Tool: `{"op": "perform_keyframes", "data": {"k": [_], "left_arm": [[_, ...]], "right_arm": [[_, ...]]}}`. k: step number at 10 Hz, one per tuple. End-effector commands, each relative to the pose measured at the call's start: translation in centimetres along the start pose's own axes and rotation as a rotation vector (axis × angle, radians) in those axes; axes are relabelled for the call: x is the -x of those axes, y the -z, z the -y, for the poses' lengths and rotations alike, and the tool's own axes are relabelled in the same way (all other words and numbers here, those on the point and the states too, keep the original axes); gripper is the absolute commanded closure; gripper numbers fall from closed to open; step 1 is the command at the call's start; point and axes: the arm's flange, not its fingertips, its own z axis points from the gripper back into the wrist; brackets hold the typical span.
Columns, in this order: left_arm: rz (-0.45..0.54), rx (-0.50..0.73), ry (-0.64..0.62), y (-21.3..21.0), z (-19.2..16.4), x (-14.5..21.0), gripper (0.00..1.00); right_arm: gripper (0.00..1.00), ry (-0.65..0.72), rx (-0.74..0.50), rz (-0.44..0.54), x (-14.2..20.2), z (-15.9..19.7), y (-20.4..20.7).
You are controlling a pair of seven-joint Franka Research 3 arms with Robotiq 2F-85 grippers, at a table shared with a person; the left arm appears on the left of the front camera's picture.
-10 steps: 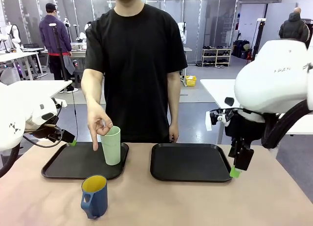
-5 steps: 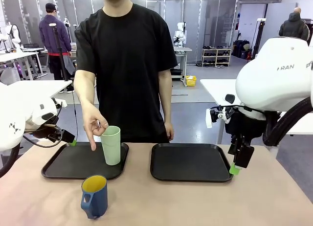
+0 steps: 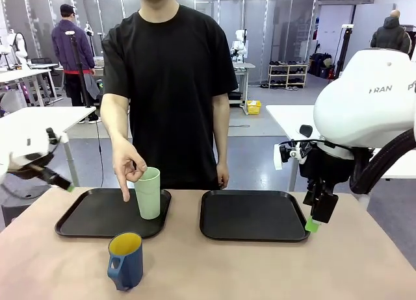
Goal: Sort and store the cups by type.
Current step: Pick up the Handle plastic cup and place it into the empty Flat Tray.
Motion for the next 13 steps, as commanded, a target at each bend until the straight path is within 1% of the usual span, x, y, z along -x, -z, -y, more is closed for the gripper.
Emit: {"op": "perform_keyframes", "data": {"k": [1,2,3,4,5,6,10,11,12,13], "left_arm": [[0.018,0.033,0.390,-0.8,-0.8,2.9,0.00],[-0.011,0.119,0.486,-1.9,-0.1,4.0,0.00],[-0.065,0.184,0.589,-2.6,0.9,5.0,0.00],[-0.062,0.206,0.588,-2.5,1.9,5.7,0.00],[-0.065,0.283,0.566,-2.5,1.8,5.8,0.00],[-0.060,0.184,0.554,-1.7,1.7,5.2,0.00],[-0.060,0.184,0.554,-1.7,1.7,5.2,0.00],[-0.071,0.202,0.542,-2.1,2.1,5.2,0.00],[-0.063,0.220,0.607,-1.6,3.8,4.9,0.00],[-0.016,0.266,0.641,-1.0,5.2,4.8,0.00]], "right_arm": [[0.00,0.007,0.001,-0.011,0.1,0.0,0.0],[0.00,0.007,0.001,-0.011,0.1,0.0,0.0],[0.00,0.007,0.001,-0.011,0.1,0.0,0.0],[0.00,0.007,0.001,-0.011,0.1,0.0,0.0],[0.00,0.007,0.001,-0.011,0.1,0.0,0.0],[0.00,0.007,0.001,-0.011,0.1,0.0,0.0],[0.00,0.007,0.001,-0.011,0.1,0.0,0.0],[0.00,0.007,0.001,-0.011,0.1,0.0,0.0],[0.00,0.007,0.001,-0.011,0.1,0.0,0.0],[0.00,0.007,0.001,-0.011,0.1,0.0,0.0]]}}
